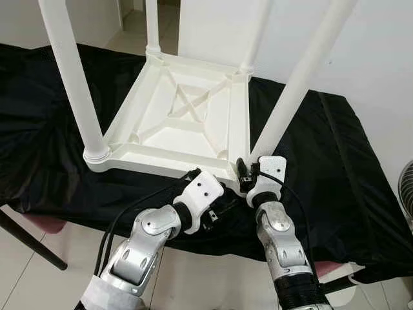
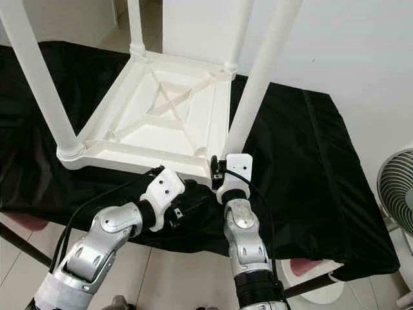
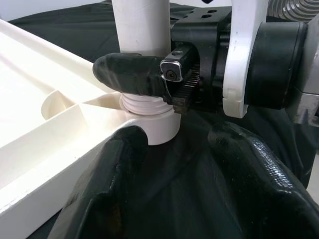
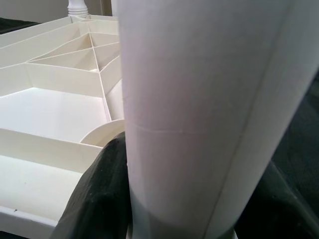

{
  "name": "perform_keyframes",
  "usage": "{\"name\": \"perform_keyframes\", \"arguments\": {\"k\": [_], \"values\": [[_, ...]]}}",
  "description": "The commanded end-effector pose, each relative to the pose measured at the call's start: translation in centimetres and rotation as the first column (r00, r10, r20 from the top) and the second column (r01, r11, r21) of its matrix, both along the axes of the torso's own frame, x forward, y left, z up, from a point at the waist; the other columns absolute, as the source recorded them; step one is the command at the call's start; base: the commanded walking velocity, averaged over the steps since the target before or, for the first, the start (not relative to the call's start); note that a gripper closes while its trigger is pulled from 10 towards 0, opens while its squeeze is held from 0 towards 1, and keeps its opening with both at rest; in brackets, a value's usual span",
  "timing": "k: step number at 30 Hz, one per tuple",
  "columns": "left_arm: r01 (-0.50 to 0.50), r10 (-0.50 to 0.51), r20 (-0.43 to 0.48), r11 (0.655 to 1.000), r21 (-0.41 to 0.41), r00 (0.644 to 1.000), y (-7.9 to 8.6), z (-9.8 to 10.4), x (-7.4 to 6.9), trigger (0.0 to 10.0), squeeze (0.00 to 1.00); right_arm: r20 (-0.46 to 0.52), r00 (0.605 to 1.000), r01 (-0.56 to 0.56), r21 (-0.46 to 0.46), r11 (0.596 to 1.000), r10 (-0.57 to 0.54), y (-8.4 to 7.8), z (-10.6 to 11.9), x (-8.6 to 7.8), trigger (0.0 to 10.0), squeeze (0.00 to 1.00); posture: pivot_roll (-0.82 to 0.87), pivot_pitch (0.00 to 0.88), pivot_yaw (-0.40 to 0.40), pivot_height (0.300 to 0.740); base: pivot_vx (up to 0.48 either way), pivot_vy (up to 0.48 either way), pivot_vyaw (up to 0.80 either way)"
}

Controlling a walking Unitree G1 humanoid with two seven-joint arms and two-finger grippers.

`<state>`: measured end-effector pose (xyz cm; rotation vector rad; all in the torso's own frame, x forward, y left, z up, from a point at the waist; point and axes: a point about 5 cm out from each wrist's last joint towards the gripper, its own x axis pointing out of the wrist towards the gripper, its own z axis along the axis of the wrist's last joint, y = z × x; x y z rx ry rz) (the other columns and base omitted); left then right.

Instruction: Building children table

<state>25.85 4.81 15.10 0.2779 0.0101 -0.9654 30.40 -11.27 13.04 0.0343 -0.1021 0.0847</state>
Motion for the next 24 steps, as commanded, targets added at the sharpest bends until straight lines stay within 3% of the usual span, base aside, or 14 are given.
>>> {"name": "perform_keyframes", "arguments": {"k": [1,10,14,15,16,17,19,24], "values": [[-0.026,0.026,0.003,1.000,-0.006,1.000,-0.1,0.0,0.1,10.0,0.00,-0.026,1.000,0.009,-0.026,1.000,-0.010,-0.6,-0.4,-0.1,10.0,1.00,0.14,0.066,-0.106,0.740,0.000,0.000,0.00],[-0.026,0.026,0.002,1.000,-0.005,1.000,-0.2,-0.1,0.0,10.0,0.00,0.002,1.000,-0.026,0.015,1.000,0.026,-1.5,0.4,-0.1,10.0,1.00,0.14,0.066,-0.110,0.740,0.000,0.000,0.00],[-0.027,0.027,0.004,1.000,-0.005,1.000,-0.2,-0.1,0.1,10.0,0.00,-0.002,0.998,-0.068,0.012,0.998,0.068,-2.9,0.3,0.0,10.0,1.00,0.14,0.059,-0.109,0.740,0.000,0.000,0.00],[-0.024,0.024,0.006,1.000,-0.003,1.000,-0.2,-0.1,0.1,10.0,0.00,-0.031,0.964,-0.266,-0.008,0.964,0.266,-3.7,0.0,-0.2,10.0,0.86,0.14,0.050,-0.105,0.740,0.000,0.000,0.00],[-0.024,0.024,0.006,1.000,-0.003,1.000,-0.2,-0.1,0.1,10.0,0.00,-0.031,0.964,-0.266,-0.008,0.964,0.266,-3.7,0.0,-0.2,10.0,0.86,0.14,0.050,-0.105,0.740,0.000,0.000,0.00],[-0.023,0.023,0.007,1.000,-0.002,1.000,-0.1,-0.1,0.2,10.0,0.00,-0.040,0.932,-0.362,-0.020,0.932,0.361,-3.9,-0.1,-0.5,10.0,0.00,0.14,0.050,-0.105,0.740,0.000,0.000,0.00],[-0.020,0.020,0.010,1.000,0.000,1.000,-0.2,0.0,0.2,10.0,0.00,-0.045,0.880,-0.475,-0.050,0.879,0.473,-4.8,0.1,-0.5,10.0,0.00,0.14,0.042,-0.103,0.740,0.000,0.000,0.00],[-0.017,0.017,0.014,1.000,0.002,1.000,-0.1,0.1,0.3,10.0,0.00,-0.051,0.853,-0.522,-0.091,0.848,0.520,-5.7,0.4,0.1,10.0,0.00,0.14,0.037,-0.102,0.740,0.000,0.000,0.00]]}}
